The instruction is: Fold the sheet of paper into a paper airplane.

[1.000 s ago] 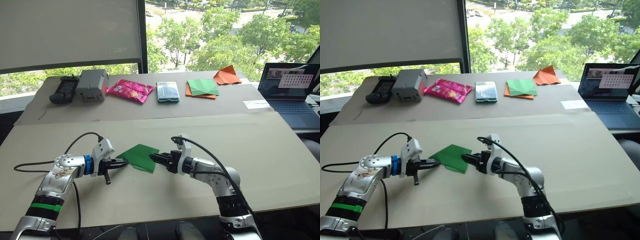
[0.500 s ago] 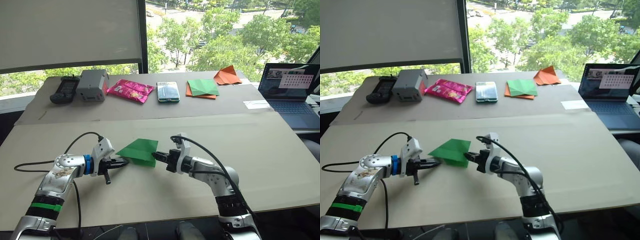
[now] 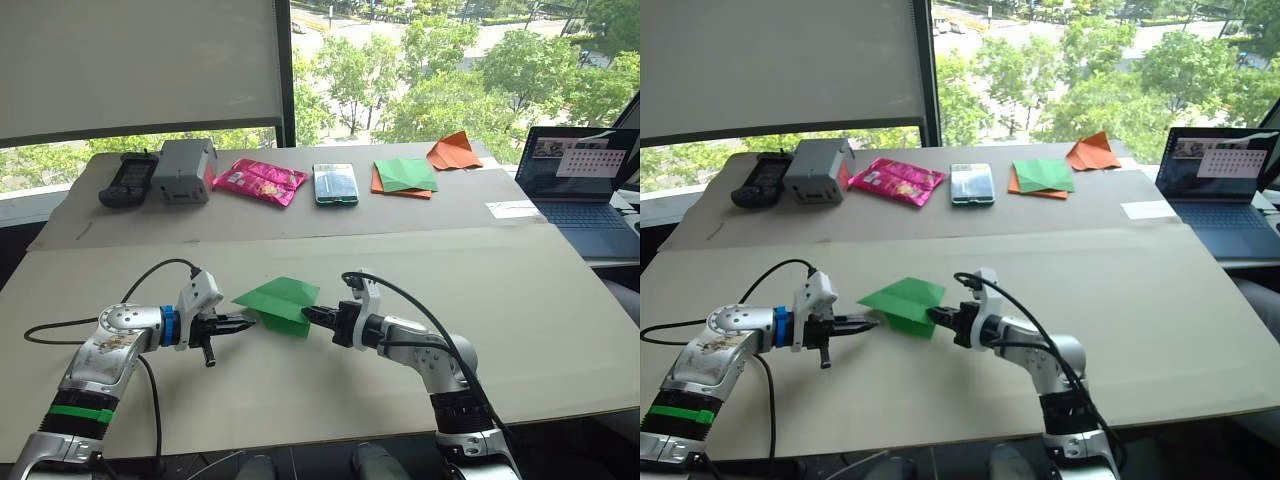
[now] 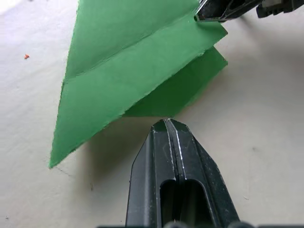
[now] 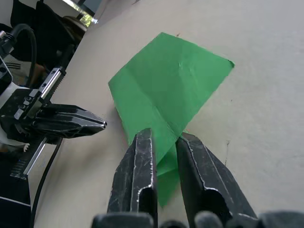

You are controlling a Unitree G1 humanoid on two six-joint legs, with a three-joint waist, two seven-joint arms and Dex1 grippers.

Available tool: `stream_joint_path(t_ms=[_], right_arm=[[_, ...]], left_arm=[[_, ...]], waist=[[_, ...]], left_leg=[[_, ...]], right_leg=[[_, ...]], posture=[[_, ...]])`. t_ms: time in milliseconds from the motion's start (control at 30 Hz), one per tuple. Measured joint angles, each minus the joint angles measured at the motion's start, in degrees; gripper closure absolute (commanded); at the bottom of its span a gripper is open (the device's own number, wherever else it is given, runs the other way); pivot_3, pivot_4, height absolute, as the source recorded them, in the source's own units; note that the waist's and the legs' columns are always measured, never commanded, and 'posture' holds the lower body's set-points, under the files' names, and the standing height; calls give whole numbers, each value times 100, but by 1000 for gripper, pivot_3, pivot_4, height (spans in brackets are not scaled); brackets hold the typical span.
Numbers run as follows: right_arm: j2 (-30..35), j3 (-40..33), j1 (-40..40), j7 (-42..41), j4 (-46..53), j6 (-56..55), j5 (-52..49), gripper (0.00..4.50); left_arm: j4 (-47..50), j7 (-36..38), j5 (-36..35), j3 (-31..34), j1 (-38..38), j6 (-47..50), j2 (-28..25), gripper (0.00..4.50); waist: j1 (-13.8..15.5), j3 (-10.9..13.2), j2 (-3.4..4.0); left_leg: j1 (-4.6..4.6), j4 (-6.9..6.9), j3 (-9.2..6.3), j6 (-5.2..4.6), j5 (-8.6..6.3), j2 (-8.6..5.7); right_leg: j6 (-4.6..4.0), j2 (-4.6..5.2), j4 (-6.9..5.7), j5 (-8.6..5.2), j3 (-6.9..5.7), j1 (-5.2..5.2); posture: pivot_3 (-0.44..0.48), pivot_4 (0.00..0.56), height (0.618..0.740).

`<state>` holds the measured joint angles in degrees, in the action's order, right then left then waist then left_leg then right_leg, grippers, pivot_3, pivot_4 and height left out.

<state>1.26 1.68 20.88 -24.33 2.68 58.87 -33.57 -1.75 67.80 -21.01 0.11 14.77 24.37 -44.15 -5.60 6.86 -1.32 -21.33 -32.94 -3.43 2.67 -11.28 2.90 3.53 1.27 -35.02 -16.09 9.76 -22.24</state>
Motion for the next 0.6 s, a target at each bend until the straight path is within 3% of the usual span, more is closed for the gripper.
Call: stream_joint_path(t_ms=[233, 600], right_arm=[[-65, 69, -197, -16, 250, 146, -147, 146], [-85, 121, -180, -19, 259, 94, -153, 27]], left_arm=[[537, 118, -614, 362, -133, 587, -263, 4500], [-586, -512, 76, -191, 933, 62, 593, 4500]], waist=[[-17, 5, 9], [-12, -3, -6]], left_leg=[[14, 3, 1, 1, -1, 1], [12, 2, 1, 0, 0, -3]], right_leg=[[-7, -1, 0, -4, 0, 0], [9, -2, -3, 5, 0, 3]], posture=[[0, 150, 740], [0, 150, 740]])
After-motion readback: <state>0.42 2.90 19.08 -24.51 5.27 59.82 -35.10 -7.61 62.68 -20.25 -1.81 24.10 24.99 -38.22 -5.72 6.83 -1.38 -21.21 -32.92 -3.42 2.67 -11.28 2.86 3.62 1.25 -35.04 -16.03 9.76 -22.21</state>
